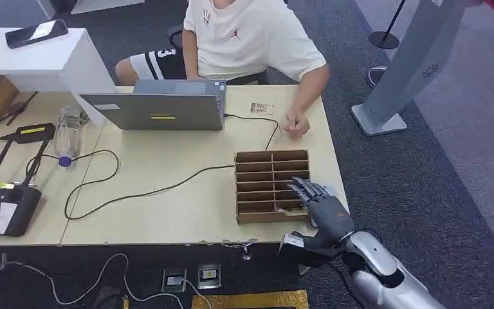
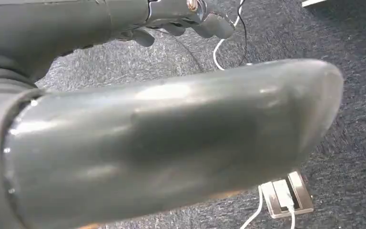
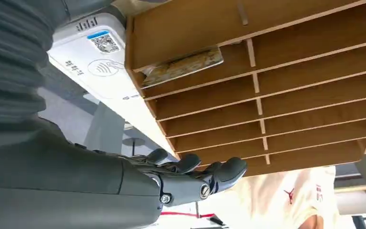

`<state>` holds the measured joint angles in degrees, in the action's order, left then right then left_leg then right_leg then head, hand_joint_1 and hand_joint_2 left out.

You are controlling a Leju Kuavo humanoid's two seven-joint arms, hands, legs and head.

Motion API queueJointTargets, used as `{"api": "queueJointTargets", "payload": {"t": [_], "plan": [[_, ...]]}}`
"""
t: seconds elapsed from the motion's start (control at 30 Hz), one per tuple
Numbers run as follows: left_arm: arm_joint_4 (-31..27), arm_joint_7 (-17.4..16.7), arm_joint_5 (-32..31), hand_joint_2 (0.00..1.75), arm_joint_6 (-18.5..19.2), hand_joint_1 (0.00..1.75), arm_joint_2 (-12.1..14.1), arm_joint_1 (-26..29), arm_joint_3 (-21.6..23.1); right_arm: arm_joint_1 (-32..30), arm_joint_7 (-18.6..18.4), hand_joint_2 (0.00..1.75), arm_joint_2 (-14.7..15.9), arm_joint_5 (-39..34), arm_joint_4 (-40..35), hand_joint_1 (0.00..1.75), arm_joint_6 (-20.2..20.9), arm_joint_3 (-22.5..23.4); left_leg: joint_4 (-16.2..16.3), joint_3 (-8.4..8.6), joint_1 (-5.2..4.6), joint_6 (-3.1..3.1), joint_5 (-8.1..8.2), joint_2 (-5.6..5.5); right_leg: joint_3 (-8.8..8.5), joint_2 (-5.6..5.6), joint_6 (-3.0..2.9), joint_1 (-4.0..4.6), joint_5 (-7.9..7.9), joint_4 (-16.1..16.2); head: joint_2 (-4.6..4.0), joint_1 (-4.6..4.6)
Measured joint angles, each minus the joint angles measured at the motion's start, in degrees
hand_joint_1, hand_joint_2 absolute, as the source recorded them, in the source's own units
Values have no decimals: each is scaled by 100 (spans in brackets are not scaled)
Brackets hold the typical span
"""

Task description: Pass the card to the sensor for recognition and then transmit it.

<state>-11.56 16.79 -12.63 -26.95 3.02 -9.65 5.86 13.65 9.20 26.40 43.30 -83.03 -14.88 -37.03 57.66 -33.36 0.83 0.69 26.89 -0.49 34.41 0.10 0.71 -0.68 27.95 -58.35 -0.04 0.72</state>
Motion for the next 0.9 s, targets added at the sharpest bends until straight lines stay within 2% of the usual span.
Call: {"api": "queueJointTargets", "payload": {"t": [0.17, 0.4, 0.7, 0.73, 0.77, 0.9], "plan": [[0, 0, 0, 0, 7, 0, -2, 0, 15, 39, 0, 175, -20, -11, 7, 0, 18, -79, 0, 0, 0, 0, 0, 0, 0, 0, 0, 0, 0, 0, 0, 0], [0, 13, 59, 0, 37, 0, -4, 7, 17, 113, -15, 175, -46, -101, 26, 0, 282, -151, 0, 0, 0, 0, 0, 0, 0, 0, 0, 0, 0, 0, 0, -2], [0, 17, 85, 0, 35, 0, -4, 40, 17, 134, -33, 175, -66, -111, 26, 0, 345, -247, 0, 0, 0, 0, 0, 0, 0, 0, 0, 0, 0, 0, 0, -2], [0, 17, 85, 0, 35, 0, -4, 40, 17, 135, -35, 175, -68, -111, 26, 61, 345, -258, 0, 0, 0, 0, 0, 0, 0, 0, 0, 0, 0, 0, 0, 0], [0, 17, 85, 0, 35, 0, -4, 41, 17, 136, -37, 175, -70, -111, 26, 175, 345, -271, 0, 0, 0, 0, 0, 0, 0, 0, 0, 0, 0, 0, 0, 0], [0, 17, 96, 0, 35, 0, -4, 43, 17, 138, -109, 175, -70, -173, 26, 175, 441, -304, 0, 0, 0, 0, 0, 0, 0, 0, 0, 0, 0, 0, 0, 0]]}}
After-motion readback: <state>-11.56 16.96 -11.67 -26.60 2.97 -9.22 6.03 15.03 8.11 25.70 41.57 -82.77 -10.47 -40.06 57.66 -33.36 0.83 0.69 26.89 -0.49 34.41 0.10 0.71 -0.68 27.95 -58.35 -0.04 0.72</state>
